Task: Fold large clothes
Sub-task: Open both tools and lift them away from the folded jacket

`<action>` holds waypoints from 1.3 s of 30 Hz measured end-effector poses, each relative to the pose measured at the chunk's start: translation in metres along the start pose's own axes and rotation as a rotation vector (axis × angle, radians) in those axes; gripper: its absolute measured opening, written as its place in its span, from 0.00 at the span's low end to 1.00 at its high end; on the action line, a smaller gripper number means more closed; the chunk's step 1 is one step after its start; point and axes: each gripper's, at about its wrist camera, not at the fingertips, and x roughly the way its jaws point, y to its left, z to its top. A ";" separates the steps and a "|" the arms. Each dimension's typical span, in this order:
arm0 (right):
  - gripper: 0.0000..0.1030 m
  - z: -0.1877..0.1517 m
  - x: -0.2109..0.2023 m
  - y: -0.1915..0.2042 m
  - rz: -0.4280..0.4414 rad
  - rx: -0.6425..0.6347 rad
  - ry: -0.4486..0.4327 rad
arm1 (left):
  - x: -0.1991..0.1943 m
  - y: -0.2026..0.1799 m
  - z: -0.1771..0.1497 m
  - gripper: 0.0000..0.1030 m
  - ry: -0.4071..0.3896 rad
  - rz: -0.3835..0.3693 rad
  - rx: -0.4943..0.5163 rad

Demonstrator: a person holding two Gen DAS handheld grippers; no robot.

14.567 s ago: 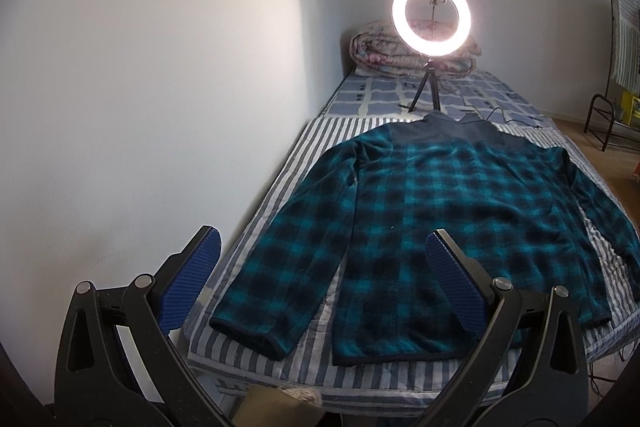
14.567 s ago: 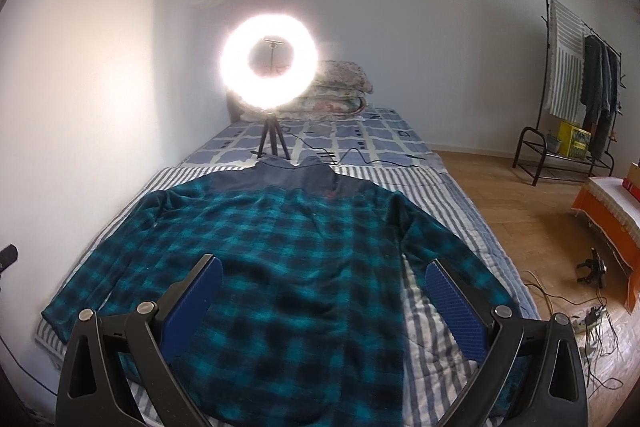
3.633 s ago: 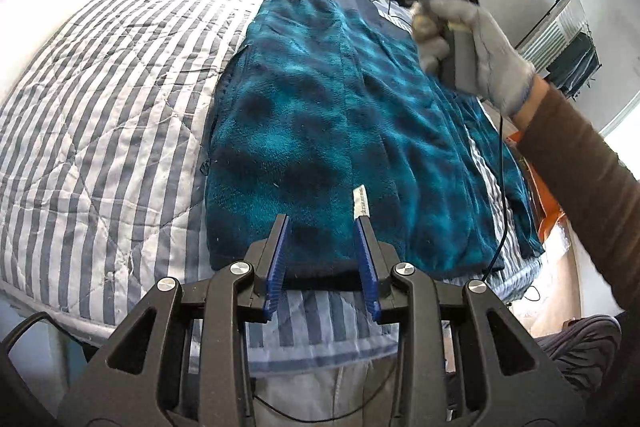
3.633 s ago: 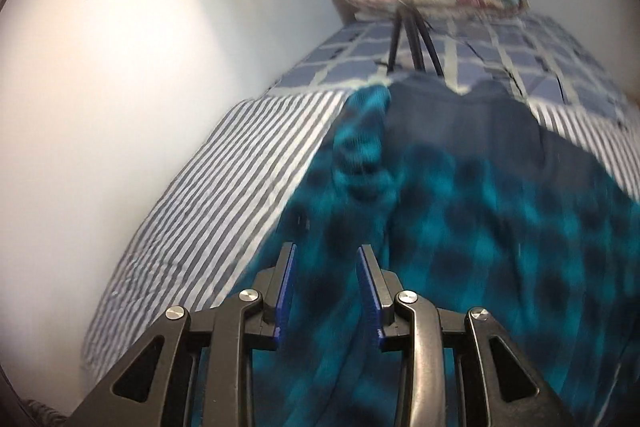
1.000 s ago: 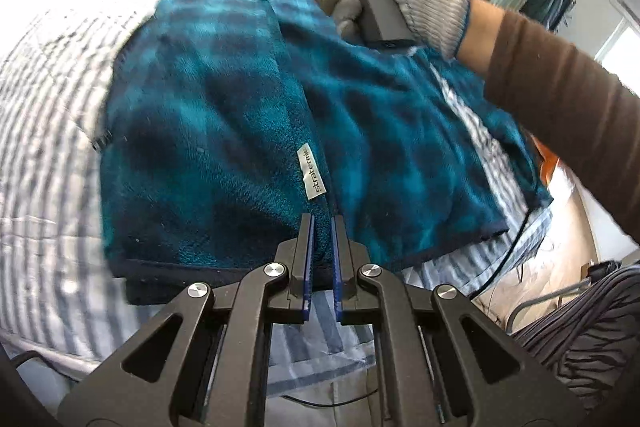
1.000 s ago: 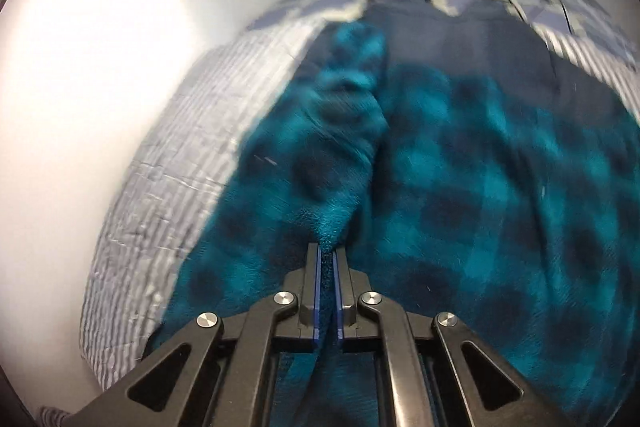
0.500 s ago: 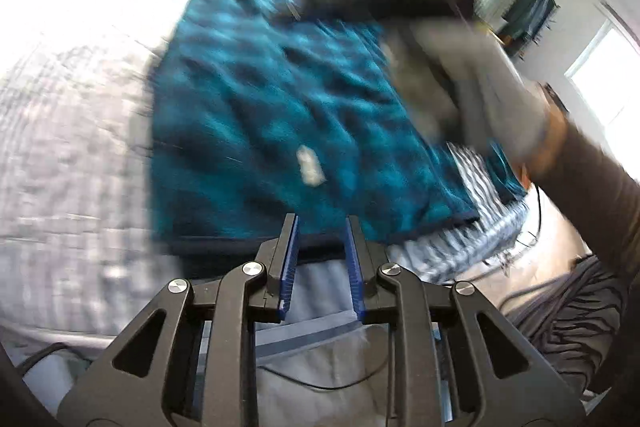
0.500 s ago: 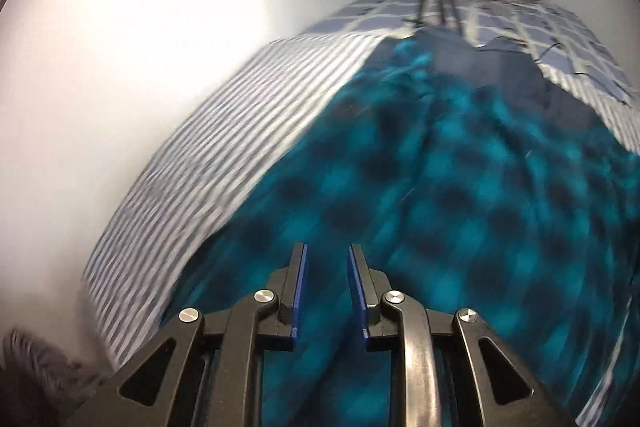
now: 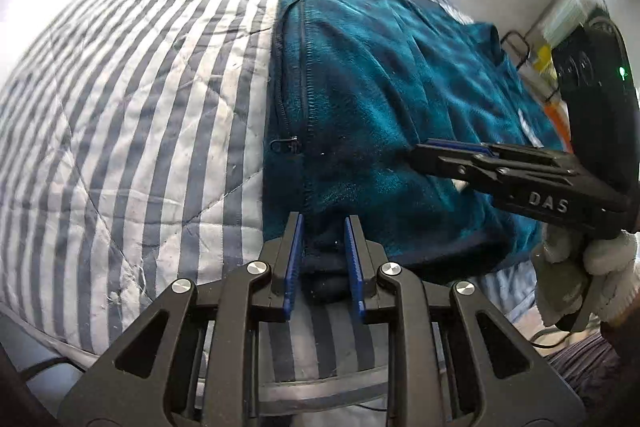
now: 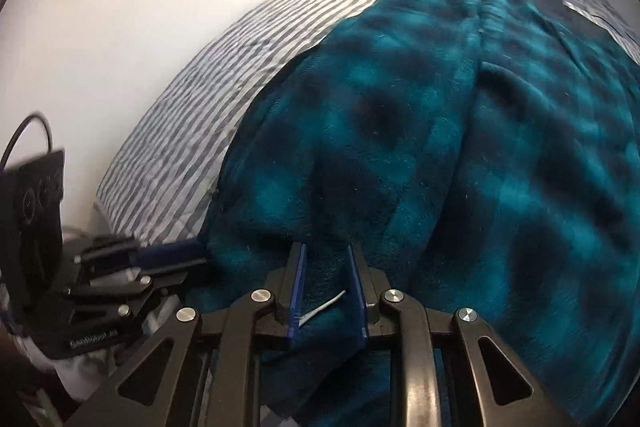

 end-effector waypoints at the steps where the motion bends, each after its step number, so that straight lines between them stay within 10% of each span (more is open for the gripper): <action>1: 0.20 -0.002 0.001 0.001 -0.010 0.007 -0.014 | 0.000 -0.002 0.000 0.21 0.003 0.012 0.016; 9: 0.40 -0.004 -0.055 0.014 -0.083 -0.029 -0.122 | -0.053 -0.027 0.009 0.21 -0.068 0.009 0.058; 15: 0.71 -0.026 -0.131 -0.006 -0.099 0.013 -0.285 | -0.108 -0.061 0.028 0.65 -0.152 -0.039 0.167; 18: 0.85 -0.039 -0.164 -0.023 -0.175 0.029 -0.298 | -0.123 -0.077 0.040 0.70 -0.167 -0.051 0.223; 29: 0.86 -0.107 -0.268 -0.153 -0.413 0.283 -0.320 | -0.097 -0.127 0.081 0.70 -0.177 -0.131 0.272; 39: 0.57 -0.195 -0.310 -0.313 -0.345 0.801 -0.354 | -0.054 -0.138 0.083 0.70 -0.113 -0.172 0.228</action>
